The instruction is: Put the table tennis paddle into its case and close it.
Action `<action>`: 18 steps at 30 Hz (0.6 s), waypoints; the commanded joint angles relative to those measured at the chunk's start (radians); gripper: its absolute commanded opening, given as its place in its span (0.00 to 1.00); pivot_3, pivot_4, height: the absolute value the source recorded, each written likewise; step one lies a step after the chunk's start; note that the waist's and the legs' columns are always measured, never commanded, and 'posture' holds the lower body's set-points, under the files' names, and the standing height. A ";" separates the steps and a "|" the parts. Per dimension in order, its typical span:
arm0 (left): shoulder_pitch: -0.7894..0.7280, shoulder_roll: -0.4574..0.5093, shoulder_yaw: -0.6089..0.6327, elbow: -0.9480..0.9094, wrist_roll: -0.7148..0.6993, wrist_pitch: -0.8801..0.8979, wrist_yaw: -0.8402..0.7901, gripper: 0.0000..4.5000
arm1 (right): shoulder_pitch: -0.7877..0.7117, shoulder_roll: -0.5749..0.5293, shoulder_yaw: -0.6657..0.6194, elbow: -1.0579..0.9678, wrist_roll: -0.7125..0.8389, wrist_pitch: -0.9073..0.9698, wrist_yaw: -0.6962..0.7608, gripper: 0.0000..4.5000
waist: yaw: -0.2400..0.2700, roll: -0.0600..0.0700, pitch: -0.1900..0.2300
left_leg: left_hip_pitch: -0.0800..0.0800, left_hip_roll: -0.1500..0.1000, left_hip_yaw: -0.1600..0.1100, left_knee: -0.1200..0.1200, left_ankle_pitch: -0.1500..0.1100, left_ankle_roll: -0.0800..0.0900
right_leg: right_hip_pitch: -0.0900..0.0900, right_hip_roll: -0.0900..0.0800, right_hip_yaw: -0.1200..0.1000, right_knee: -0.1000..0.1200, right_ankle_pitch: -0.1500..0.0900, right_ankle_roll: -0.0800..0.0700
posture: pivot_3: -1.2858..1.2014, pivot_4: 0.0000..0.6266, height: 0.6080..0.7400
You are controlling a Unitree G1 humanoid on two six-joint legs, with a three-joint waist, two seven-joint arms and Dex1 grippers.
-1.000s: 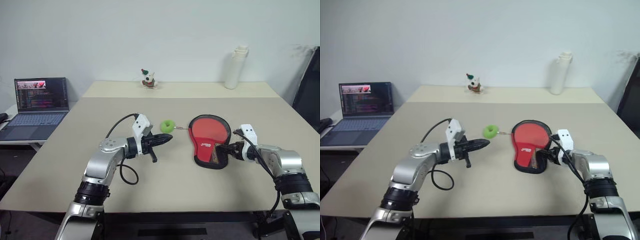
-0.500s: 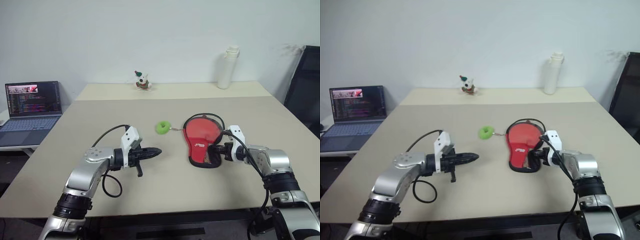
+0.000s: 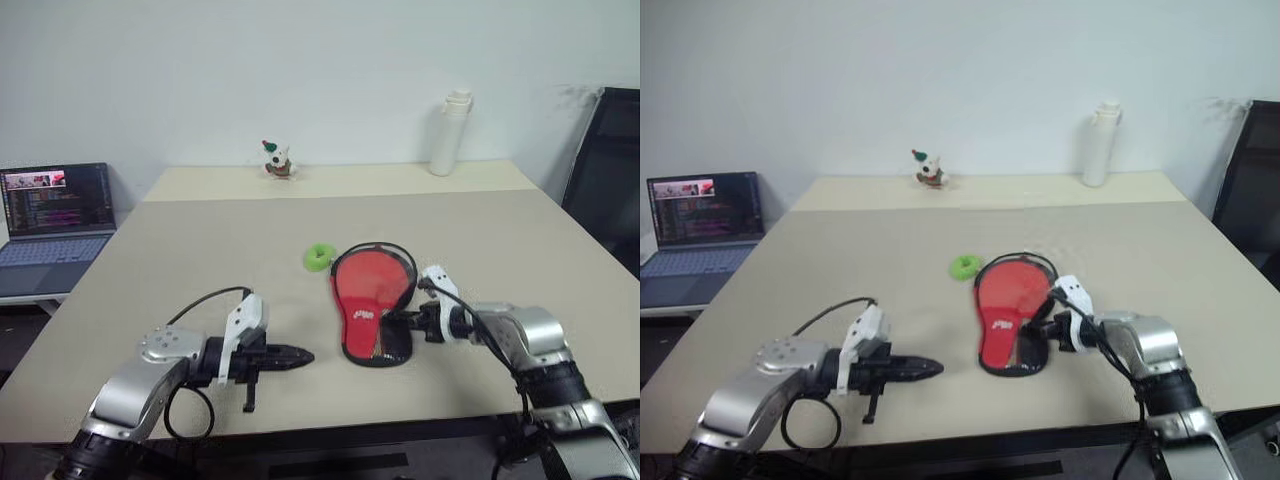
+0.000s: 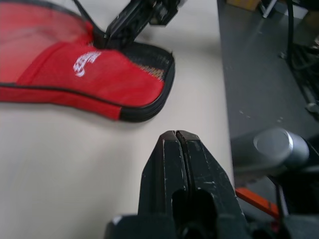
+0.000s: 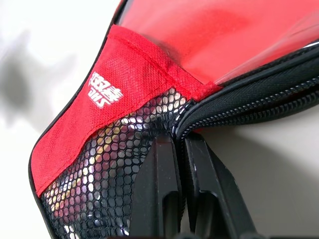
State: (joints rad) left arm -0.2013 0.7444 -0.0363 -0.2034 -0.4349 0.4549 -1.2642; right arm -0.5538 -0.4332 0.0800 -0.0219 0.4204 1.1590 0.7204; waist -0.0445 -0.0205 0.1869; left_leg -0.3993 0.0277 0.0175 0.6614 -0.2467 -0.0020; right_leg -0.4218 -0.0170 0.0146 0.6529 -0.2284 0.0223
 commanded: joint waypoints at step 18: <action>-0.013 0.021 -0.005 -0.014 -0.015 -0.045 -0.017 0.00 | 0.189 -0.017 -0.072 -0.273 0.136 0.175 -0.105 0.00 | 0.015 -0.001 -0.001 | 0.000 -0.001 0.000 0.000 0.000 0.000 | 0.001 -0.001 -0.001 -0.002 -0.001 0.001 | 0.52 0.24 1.00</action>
State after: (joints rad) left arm -0.2022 0.7612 -0.0409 -0.1994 -0.4380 0.4236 -1.2777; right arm -0.3790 -0.4438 0.0161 -0.2867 0.5398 1.3186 0.6244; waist -0.0295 -0.0216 0.1862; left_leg -0.3997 0.0270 0.0175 0.6614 -0.2471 -0.0023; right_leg -0.4211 -0.0175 0.0141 0.6509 -0.2291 0.0230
